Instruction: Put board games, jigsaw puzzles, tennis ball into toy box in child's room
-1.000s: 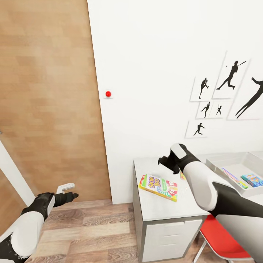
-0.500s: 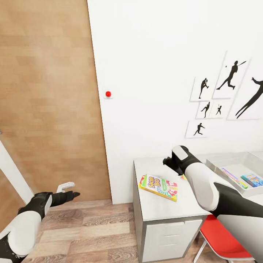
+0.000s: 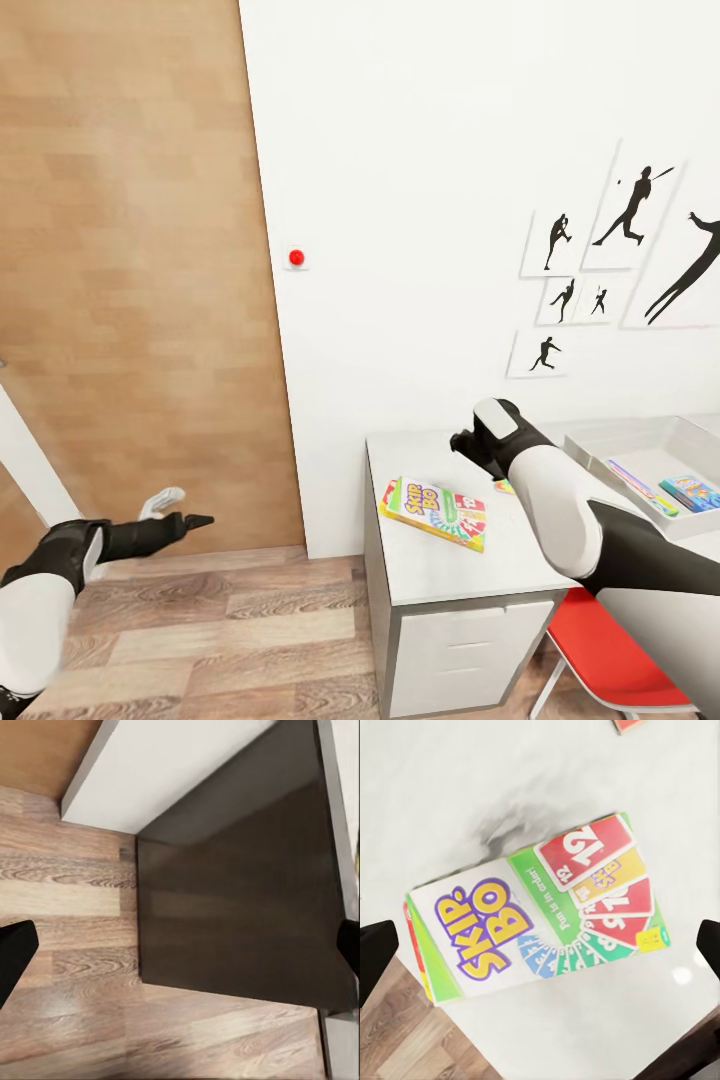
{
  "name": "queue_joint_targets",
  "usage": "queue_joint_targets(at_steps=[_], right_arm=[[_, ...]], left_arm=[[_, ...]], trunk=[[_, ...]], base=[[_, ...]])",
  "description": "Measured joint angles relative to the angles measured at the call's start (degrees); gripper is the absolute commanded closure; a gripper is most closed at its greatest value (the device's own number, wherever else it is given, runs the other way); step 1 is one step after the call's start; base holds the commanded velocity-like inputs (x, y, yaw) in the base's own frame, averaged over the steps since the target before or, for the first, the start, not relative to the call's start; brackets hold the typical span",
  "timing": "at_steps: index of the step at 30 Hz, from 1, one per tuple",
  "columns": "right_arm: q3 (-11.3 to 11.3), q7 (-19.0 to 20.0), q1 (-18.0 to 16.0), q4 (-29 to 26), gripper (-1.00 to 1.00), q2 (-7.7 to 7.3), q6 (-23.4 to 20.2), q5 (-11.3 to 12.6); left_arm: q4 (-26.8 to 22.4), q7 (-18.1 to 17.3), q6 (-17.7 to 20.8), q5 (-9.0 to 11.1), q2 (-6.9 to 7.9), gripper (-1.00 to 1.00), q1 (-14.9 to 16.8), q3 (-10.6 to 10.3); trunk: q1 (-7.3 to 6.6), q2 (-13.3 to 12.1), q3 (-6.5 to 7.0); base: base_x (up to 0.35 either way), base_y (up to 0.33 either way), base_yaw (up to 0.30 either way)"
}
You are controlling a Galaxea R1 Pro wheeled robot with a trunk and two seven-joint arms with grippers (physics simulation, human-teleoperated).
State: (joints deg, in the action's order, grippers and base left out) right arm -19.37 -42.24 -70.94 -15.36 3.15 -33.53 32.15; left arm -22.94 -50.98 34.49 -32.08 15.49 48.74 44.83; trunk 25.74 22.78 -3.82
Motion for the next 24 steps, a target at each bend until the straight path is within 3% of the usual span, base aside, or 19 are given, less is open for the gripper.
queue_joint_targets(at_steps=[2, 6, 24], right_arm=[[0.1, 0.1, 0.0, -0.2, -1.0, 0.05, 0.4, 0.0], [0.2, 0.1, 0.0, -0.3, -1.0, 0.27, 2.1, -0.1], [0.1, 0.4, 0.0, -0.3, -1.0, 0.14, 4.6, -0.5]], left_arm=[[-0.1, -2.3, 0.9, 0.3, 0.29, -1.0, 0.0, 0.0], [-0.1, -3.7, 1.5, 0.4, 0.44, -1.0, 0.0, 0.1], [-0.1, -4.3, 2.0, 0.6, 0.2, -1.0, 0.0, 0.1]], trunk=[[0.0, 0.0, 0.0], [0.0, 0.0, 0.0], [0.0, 0.0, -0.44]], base=[[0.0, 0.0, 0.0], [0.0, 0.0, 0.0], [0.0, 0.0, 0.0]])
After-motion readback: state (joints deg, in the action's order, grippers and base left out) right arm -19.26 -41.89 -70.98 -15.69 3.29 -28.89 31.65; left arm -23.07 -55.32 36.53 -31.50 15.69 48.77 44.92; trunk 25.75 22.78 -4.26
